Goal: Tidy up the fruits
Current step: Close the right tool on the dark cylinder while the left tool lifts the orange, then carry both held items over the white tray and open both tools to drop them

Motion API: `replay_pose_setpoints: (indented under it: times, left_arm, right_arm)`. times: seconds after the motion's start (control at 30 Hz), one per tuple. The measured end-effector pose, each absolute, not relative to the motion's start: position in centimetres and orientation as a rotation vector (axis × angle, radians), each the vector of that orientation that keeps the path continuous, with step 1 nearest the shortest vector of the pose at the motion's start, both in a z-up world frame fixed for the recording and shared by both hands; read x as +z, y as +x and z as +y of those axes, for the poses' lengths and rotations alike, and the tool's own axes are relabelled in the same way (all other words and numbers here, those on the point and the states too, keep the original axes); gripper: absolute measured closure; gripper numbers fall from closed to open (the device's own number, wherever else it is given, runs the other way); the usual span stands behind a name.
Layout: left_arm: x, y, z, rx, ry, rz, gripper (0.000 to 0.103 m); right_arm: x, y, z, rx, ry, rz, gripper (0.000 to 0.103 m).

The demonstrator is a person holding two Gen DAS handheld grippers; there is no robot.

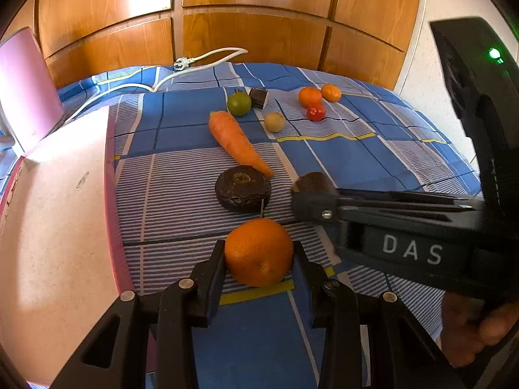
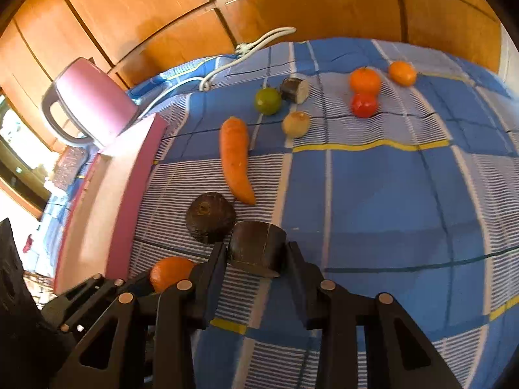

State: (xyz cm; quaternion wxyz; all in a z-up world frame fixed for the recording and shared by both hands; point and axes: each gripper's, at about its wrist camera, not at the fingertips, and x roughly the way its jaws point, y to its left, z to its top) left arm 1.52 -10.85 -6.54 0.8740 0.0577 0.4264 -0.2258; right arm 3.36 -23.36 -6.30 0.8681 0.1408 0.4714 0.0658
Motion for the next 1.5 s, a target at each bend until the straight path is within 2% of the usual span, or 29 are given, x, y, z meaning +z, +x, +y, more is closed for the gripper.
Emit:
replay_pose_setpoints:
  times: [0.83,1.5]
  left_arm:
    - [-2.2,0.0,-8.9,-0.416,0.052,0.805,0.065]
    - [-0.4,1.1,-1.3,-0.203,-0.075,0.772,0.065]
  right_arm:
    - [-6.7,1.9,-24.4,0.007,0.199,0.968,0.067]
    - [-4.5,1.7,-21.5,0.119,0.146,0.937,0.067]
